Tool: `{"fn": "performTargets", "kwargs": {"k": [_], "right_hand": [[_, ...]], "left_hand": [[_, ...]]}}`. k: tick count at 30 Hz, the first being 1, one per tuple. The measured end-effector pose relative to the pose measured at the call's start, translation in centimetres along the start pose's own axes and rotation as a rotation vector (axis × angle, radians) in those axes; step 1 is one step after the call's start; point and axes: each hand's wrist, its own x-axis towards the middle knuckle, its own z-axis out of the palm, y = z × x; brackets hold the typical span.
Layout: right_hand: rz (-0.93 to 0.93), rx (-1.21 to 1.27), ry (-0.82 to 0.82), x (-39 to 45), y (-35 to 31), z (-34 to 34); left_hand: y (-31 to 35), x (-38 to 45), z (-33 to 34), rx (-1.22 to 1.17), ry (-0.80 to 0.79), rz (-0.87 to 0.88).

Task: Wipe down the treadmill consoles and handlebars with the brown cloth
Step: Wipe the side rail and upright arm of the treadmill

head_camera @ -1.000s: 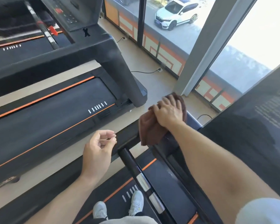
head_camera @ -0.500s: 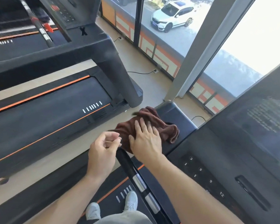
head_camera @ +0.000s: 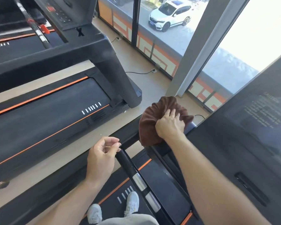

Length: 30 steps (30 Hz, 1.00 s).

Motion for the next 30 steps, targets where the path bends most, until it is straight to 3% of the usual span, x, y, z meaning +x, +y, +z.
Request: {"fn": "performTargets", "kwargs": {"k": [5,12,16,22,25,30], "right_hand": [[-0.146,-0.048,0.091,-6.0,0.2,0.7],[-0.177,-0.131,-0.194,-3.5,0.7,-1.1],[-0.223,-0.065,-0.164,-3.1,2.4,-1.7],[-0.229,-0.353,-0.209,-3.2,0.7,-1.7],[-0.175,-0.296,-0.279,-2.8,0.0,-1.4],[-0.180,-0.058,-0.102,-3.9,0.9,-1.5]], "left_hand": [[0.4,0.1,0.7,0.001,-0.041,0.018],[0.4,0.4,0.8,-0.006,-0.084,0.035],[-0.2,0.2,0.4,-0.035,-0.071,0.000],[-0.7,-0.1,0.1,-0.027,-0.082,-0.037],[-0.7,0.2,-0.5,-0.036,-0.063,-0.034],[-0.9,-0.2,-0.7,-0.049,-0.056,-0.056]]}}
